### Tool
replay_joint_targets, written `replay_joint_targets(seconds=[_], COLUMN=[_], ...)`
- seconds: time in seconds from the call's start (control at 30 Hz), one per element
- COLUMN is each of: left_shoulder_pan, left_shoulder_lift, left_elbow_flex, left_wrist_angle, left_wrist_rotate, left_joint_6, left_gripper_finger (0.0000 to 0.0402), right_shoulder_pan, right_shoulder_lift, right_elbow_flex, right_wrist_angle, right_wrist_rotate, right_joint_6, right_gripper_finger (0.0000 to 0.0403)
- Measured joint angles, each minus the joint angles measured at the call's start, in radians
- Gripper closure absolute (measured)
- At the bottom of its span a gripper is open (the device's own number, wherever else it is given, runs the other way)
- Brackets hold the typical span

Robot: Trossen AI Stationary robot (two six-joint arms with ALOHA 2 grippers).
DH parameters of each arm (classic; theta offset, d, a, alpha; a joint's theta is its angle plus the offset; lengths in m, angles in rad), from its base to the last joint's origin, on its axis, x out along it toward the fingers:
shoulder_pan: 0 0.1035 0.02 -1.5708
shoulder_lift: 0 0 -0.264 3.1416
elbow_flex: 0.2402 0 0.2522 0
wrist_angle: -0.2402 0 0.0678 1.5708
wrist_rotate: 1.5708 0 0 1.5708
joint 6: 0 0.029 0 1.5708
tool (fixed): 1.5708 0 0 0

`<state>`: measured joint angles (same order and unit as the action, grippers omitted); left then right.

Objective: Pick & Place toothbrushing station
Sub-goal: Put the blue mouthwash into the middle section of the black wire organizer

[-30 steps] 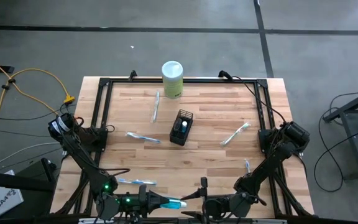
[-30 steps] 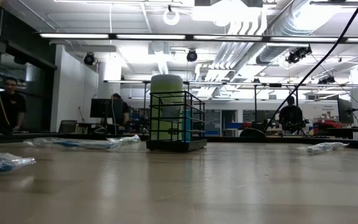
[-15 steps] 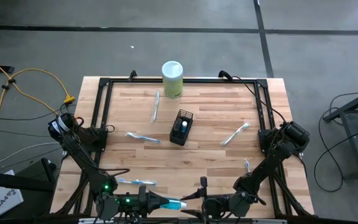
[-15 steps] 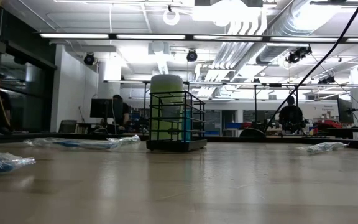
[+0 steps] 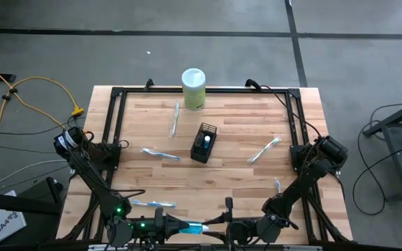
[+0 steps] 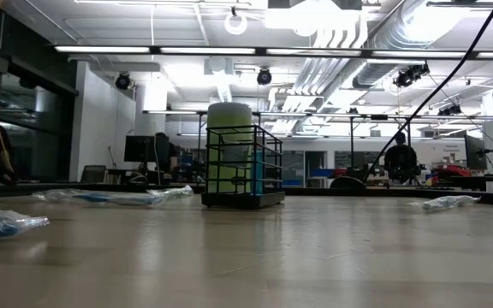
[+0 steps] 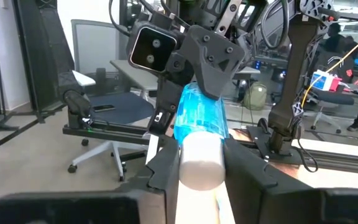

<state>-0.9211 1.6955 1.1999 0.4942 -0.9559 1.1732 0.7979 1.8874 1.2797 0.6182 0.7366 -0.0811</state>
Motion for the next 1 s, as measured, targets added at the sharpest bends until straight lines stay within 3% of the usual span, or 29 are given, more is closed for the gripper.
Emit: replay_joint_targets(seconds=[0.27,0.8,1.0], left_shoulder_pan=[0.0,0.003,-0.009], left_shoulder_lift=[0.0,0.0,0.001], left_elbow_flex=[0.0,0.0,0.0], left_wrist_angle=[0.001,0.003,-0.003], left_wrist_rotate=[0.012,0.006,-0.044], left_joint_6=[-0.002,-0.039,-0.064], left_gripper_finger=[0.0308,0.0215,0.0202], right_shoulder_pan=[0.0,0.0,0.0], right_shoulder_lift=[0.0,0.0,-0.001], right_elbow_flex=[0.0,0.0,0.0], right_wrist_angle=[0.0,-0.003,-0.05], right_wrist_rotate=[-0.013,-0.012,0.068], right_joint_6=[0.003,0.007,0.054], right_gripper_finger=[0.0313,0.0313,0.0313])
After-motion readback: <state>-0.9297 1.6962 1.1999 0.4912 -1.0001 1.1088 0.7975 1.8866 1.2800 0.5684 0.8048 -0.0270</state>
